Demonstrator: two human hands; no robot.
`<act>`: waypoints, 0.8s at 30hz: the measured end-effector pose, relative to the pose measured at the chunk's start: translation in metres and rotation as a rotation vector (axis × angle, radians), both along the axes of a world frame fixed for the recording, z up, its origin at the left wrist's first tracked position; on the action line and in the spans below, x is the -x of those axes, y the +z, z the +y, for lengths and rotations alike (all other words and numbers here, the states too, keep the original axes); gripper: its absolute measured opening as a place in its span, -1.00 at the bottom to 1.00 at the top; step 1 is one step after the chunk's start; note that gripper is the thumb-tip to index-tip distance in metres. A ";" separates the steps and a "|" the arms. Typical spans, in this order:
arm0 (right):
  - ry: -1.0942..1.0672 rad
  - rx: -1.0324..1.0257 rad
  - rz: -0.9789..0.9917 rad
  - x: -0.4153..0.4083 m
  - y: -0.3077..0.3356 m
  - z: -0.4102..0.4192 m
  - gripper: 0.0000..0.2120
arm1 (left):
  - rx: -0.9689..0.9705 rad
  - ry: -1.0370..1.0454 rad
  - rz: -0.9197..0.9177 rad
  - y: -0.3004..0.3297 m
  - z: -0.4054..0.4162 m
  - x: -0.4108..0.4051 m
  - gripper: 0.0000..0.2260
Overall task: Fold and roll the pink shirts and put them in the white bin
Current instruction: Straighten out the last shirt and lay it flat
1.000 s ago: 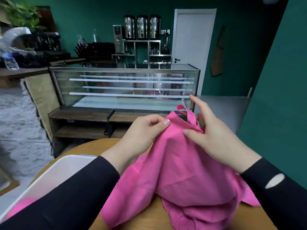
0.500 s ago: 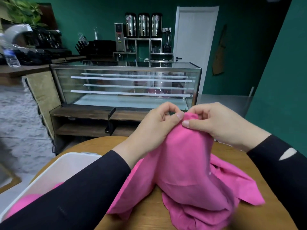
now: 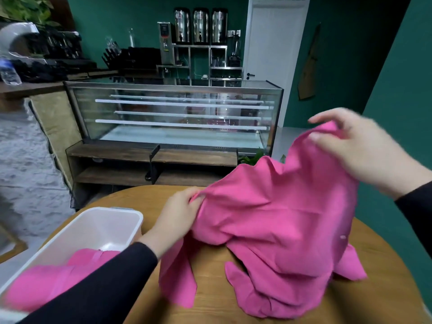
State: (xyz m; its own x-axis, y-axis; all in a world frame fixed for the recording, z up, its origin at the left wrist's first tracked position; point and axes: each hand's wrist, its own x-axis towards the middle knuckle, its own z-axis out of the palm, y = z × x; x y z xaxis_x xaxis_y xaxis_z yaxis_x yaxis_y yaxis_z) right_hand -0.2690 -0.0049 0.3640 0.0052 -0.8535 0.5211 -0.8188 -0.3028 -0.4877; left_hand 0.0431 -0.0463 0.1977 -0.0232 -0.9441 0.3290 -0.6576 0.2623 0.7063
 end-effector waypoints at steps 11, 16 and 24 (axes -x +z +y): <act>0.168 -0.092 0.202 -0.056 -0.053 -0.017 -0.75 | 0.105 -0.299 -0.007 0.104 0.008 0.067 -0.81; -0.021 0.036 -0.044 -0.022 -0.035 -0.021 -0.78 | -0.061 0.009 -0.126 0.021 0.000 0.033 -0.95; -0.131 0.023 -0.092 0.019 -0.035 -0.032 -0.72 | -0.412 0.193 0.565 -0.018 -0.001 0.007 -0.74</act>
